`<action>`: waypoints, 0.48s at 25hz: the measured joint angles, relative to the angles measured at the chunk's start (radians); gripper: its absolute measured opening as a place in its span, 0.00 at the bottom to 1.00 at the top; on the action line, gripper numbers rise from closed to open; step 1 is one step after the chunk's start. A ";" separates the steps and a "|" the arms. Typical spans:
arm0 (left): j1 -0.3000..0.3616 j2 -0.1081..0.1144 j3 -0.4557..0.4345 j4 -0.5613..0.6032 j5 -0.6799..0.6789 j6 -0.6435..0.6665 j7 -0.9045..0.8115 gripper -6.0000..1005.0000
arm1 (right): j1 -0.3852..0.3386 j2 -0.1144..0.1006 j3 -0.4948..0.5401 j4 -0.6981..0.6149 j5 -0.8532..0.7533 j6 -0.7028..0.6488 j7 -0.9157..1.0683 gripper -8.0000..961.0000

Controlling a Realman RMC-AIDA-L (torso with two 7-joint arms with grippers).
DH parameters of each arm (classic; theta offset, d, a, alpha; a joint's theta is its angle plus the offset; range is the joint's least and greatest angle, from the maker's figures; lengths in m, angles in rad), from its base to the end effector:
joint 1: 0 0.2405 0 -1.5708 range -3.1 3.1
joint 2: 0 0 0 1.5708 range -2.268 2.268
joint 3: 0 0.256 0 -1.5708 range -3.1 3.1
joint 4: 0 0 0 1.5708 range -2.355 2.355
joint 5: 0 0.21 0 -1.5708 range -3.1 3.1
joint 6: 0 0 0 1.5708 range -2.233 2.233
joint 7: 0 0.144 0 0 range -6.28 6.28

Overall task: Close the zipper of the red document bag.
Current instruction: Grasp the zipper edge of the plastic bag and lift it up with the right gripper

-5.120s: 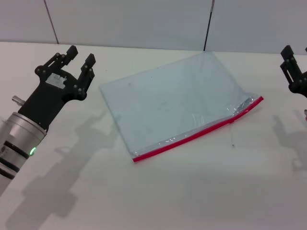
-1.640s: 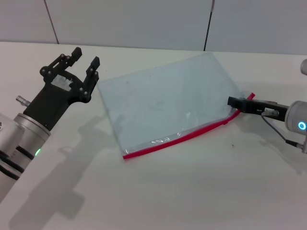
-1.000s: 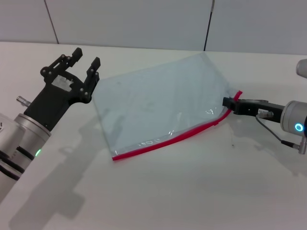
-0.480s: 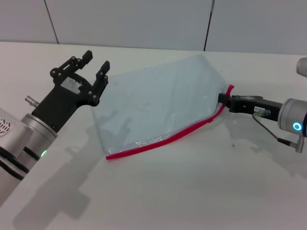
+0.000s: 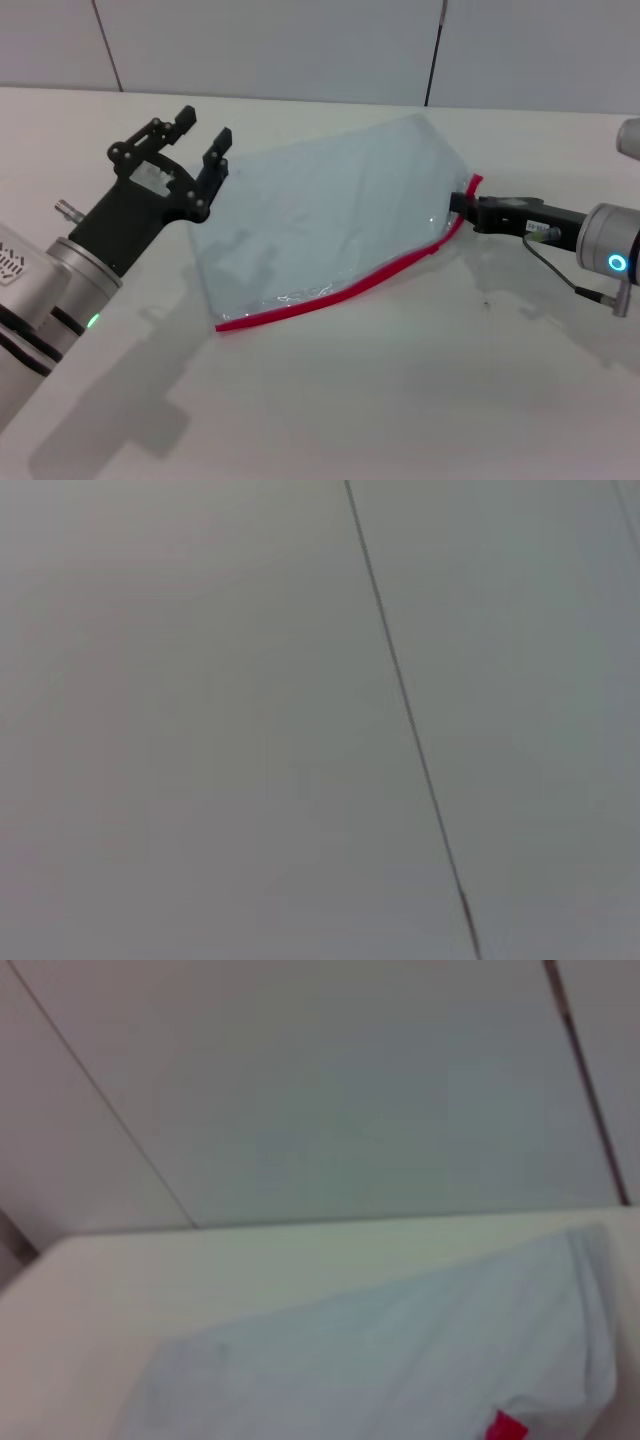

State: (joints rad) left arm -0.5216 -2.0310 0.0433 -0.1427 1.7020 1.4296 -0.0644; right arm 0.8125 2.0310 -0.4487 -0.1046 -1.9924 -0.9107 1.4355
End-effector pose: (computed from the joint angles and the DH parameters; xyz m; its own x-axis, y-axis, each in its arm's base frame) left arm -0.2826 0.3227 -0.0246 0.7633 -0.2592 0.5918 0.4486 -0.4464 -0.7742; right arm 0.2625 0.4035 -0.0597 0.5336 -0.6058 -0.5902 -0.8304 -0.5074 -0.2299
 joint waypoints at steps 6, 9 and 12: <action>-0.032 0.000 0.115 0.000 0.002 -0.023 0.001 0.44 | 0.003 0.003 0.007 0.008 0.065 -0.081 -0.035 0.02; -0.057 -0.002 0.176 -0.001 0.002 -0.047 0.003 0.44 | 0.015 0.005 0.010 0.012 0.072 -0.125 -0.046 0.02; -0.074 -0.004 0.209 -0.015 0.002 -0.065 0.018 0.44 | 0.043 0.006 0.010 0.037 0.072 -0.156 -0.064 0.03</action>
State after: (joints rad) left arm -0.5961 -2.0350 0.2522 -0.1574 1.7043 1.3650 -0.0468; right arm 0.8551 2.0370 -0.4386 -0.0673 -1.9205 -1.0667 1.3713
